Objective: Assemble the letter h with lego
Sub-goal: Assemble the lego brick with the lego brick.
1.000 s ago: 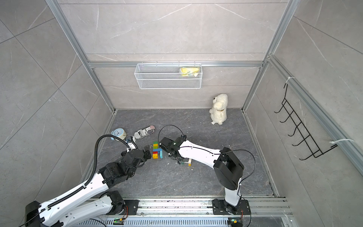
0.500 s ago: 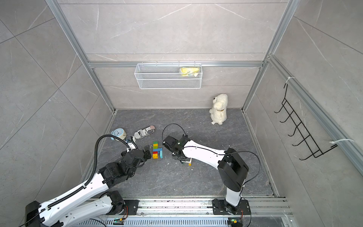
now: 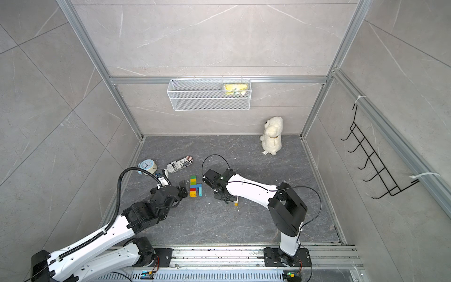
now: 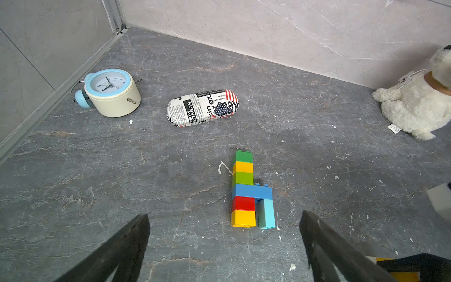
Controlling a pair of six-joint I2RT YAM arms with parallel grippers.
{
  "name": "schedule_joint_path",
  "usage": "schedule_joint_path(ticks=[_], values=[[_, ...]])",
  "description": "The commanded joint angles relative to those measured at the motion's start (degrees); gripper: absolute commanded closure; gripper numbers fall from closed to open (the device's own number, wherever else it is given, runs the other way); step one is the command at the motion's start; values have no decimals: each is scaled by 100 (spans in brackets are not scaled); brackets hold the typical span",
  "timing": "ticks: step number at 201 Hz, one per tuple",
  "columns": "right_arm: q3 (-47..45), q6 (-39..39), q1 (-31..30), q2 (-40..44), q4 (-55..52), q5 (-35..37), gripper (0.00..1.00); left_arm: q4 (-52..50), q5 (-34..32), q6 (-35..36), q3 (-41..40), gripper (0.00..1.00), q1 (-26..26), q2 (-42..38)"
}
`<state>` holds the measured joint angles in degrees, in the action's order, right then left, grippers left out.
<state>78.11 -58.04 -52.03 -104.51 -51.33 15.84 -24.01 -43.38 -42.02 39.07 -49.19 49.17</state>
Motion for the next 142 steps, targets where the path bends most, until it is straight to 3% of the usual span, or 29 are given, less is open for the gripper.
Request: schedule_joint_path(ticks=[1, 30, 62, 96, 124, 142], values=[[-11, 142, 26, 47, -184, -35, 49, 46, -134, -54, 47, 1, 15, -60], [101, 234, 21, 200, -130, -80, 37, 53, -134, -48, 38, 1, 15, -57], [211, 357, 21, 360, -15, -201, 17, 63, -134, -40, 48, 0, 15, -8], [132, 654, 24, 934, 231, -216, 16, 63, -136, -18, 66, 1, 14, 23], [-546, 1759, 73, 2030, 916, -216, 16, 76, -140, 6, 65, 0, 16, 47], [-1755, 2938, 473, 3103, 2204, -1085, 14, 117, -127, 36, 57, 1, 15, 74]])
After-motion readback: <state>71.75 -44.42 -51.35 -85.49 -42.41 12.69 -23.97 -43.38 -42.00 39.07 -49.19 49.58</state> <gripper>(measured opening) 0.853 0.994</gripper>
